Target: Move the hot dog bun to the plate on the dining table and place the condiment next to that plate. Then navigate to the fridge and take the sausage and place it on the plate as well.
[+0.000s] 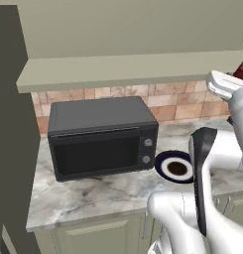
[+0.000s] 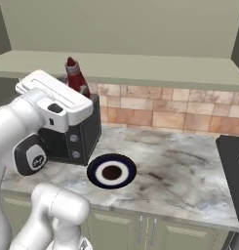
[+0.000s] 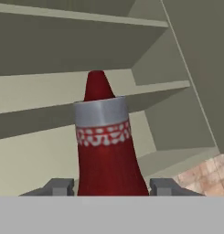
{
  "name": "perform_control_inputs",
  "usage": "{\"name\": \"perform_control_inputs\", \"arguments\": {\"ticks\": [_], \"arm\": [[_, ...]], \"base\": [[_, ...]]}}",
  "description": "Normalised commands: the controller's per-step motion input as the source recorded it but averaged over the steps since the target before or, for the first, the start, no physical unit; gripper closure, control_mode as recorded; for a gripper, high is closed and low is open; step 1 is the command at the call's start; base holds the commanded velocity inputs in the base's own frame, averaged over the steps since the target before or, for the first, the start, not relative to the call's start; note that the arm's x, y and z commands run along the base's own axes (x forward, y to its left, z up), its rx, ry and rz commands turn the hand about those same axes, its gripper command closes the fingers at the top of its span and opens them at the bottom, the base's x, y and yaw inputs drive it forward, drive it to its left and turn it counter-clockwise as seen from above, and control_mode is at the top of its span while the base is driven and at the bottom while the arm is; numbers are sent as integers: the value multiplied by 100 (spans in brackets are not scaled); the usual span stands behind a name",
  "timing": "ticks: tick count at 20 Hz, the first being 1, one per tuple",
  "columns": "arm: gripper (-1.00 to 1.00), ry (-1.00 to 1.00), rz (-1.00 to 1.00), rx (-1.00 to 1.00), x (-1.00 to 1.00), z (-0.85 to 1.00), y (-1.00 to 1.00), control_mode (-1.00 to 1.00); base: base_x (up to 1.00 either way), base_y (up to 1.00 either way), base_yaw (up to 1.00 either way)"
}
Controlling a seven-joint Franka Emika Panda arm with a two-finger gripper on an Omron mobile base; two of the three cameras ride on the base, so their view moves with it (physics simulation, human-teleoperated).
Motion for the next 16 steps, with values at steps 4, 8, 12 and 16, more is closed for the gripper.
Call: {"name": "perform_control_inputs", "arguments": {"ticks": [4, 8, 12, 16], "arm": [[100, -3, -7, 2, -73, 0, -5, -100], [100, -3, -2, 0, -33, 0, 0, 100], [100, 0, 0, 0, 0, 0, 0, 100], [100, 0, 0, 0, 0, 0, 0, 100]], "base": [[0, 0, 0], [-32, 0, 0], [-90, 0, -1], [-95, 16, -28]]}}
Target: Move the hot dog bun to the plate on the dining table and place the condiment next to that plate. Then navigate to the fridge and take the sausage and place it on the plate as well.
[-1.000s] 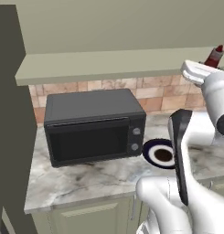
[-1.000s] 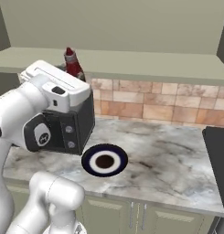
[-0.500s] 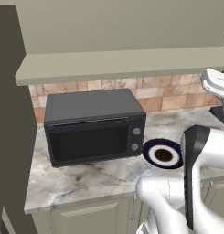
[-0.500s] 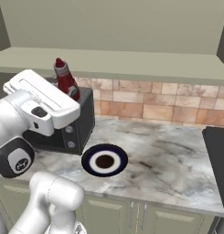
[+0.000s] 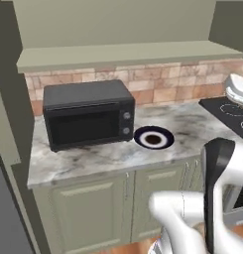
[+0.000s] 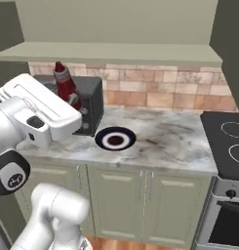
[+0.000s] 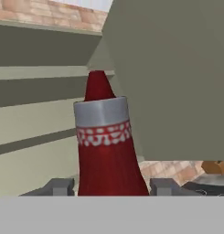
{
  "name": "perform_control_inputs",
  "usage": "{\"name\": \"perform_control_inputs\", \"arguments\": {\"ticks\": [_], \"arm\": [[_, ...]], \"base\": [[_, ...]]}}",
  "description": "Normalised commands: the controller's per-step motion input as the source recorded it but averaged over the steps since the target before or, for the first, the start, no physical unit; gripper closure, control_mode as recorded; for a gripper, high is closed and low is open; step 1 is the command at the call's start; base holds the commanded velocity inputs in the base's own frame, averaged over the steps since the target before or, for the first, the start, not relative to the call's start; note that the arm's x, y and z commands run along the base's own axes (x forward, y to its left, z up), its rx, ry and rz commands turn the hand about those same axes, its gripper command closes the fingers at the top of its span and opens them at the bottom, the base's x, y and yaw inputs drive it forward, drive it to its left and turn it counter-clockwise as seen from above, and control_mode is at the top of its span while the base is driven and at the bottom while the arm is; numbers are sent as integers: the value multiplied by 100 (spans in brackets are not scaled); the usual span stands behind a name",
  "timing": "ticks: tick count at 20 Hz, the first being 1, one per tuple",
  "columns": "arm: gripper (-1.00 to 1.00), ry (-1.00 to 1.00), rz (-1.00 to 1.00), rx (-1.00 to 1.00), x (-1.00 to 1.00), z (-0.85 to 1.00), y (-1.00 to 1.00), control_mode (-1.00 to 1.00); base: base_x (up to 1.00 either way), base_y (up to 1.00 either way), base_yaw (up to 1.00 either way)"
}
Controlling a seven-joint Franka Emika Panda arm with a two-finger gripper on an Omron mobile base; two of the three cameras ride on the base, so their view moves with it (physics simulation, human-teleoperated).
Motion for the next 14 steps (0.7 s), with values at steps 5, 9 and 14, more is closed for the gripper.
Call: {"name": "perform_control_inputs", "arguments": {"ticks": [5, 9, 14], "arm": [[100, 0, 0, 0, 0, 0, 0, 100], [100, 0, 0, 0, 0, 0, 0, 100], [100, 0, 0, 0, 0, 0, 0, 100]], "base": [[-94, 9, -55], [-81, 9, -73], [-51, 2, -82]]}}
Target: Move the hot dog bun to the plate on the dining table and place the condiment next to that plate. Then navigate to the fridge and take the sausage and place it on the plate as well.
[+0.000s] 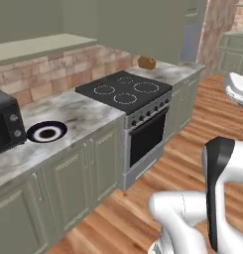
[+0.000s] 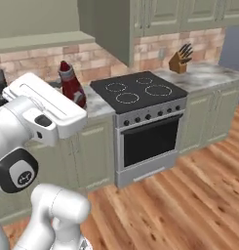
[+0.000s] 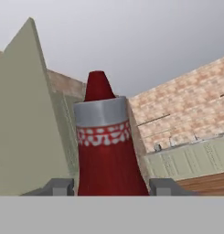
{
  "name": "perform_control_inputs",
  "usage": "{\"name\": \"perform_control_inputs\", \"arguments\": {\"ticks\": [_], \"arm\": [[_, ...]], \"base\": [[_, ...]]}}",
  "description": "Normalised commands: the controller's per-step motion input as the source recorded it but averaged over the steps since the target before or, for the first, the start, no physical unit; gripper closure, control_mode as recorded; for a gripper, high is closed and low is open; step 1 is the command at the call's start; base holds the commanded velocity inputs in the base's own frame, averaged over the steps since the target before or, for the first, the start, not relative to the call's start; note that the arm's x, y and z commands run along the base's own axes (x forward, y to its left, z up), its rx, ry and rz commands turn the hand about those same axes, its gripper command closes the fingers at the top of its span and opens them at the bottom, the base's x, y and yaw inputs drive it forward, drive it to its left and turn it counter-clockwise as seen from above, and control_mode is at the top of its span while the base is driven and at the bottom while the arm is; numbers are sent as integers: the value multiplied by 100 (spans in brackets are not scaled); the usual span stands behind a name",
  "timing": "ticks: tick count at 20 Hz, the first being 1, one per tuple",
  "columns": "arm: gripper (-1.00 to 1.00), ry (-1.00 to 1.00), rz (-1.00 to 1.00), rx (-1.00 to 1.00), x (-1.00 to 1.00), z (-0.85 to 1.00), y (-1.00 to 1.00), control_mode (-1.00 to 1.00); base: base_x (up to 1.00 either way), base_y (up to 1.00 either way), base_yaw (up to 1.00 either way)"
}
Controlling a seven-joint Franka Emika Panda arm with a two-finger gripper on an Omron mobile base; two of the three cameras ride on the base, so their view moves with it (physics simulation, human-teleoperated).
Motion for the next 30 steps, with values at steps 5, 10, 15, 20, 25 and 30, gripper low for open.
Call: {"name": "perform_control_inputs", "arguments": {"ticks": [5, 10, 15, 20, 25, 30], "arm": [[100, 0, 0, 0, 0, 0, 0, 100], [100, 0, 0, 0, 0, 0, 0, 100], [100, 0, 0, 0, 0, 0, 0, 100], [100, 0, 0, 0, 0, 0, 0, 100], [100, 0, 0, 0, 0, 0, 0, 100], [100, 0, 0, 0, 0, 0, 0, 100]], "base": [[5, -11, -75], [61, -27, -52], [82, -31, -37], [90, -26, -30], [100, -8, -34], [100, 0, -39]]}}
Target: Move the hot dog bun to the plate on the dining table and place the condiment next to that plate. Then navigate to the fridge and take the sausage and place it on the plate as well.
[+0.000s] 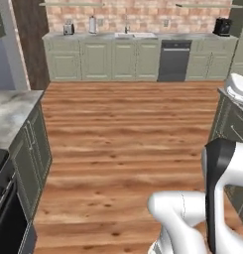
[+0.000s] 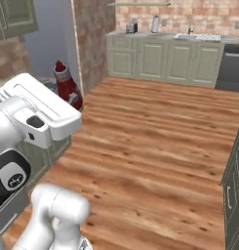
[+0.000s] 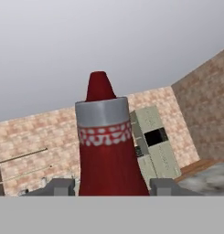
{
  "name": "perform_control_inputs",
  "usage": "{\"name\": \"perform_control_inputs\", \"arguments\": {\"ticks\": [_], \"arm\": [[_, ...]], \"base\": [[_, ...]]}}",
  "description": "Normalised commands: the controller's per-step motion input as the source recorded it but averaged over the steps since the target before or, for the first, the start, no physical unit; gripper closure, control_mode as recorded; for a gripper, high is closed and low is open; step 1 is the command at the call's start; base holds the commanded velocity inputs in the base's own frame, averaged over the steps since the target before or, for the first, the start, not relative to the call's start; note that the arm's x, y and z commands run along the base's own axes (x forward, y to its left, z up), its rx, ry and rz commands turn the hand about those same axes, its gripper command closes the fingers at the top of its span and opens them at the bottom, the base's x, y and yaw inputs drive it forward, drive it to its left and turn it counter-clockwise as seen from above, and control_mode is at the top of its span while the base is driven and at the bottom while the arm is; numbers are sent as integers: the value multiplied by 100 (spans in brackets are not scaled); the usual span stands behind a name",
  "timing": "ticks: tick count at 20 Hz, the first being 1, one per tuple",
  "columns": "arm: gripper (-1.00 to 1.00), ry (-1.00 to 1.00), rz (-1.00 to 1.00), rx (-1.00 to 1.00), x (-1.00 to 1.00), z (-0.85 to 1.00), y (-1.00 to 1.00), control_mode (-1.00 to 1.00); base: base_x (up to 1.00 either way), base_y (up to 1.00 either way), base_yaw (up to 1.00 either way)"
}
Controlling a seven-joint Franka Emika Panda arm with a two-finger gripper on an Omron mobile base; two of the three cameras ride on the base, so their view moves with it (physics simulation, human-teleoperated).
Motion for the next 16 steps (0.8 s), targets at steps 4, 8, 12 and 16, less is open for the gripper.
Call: {"name": "perform_control_inputs", "arguments": {"ticks": [4, 8, 12, 16], "arm": [[100, 0, 0, 0, 0, 0, 0, 100], [100, 0, 0, 0, 0, 0, 0, 100], [100, 0, 0, 0, 0, 0, 0, 100], [100, 0, 0, 0, 0, 0, 0, 100]], "base": [[100, 10, -45], [100, 43, -50], [100, 61, -52], [100, 65, -51]]}}
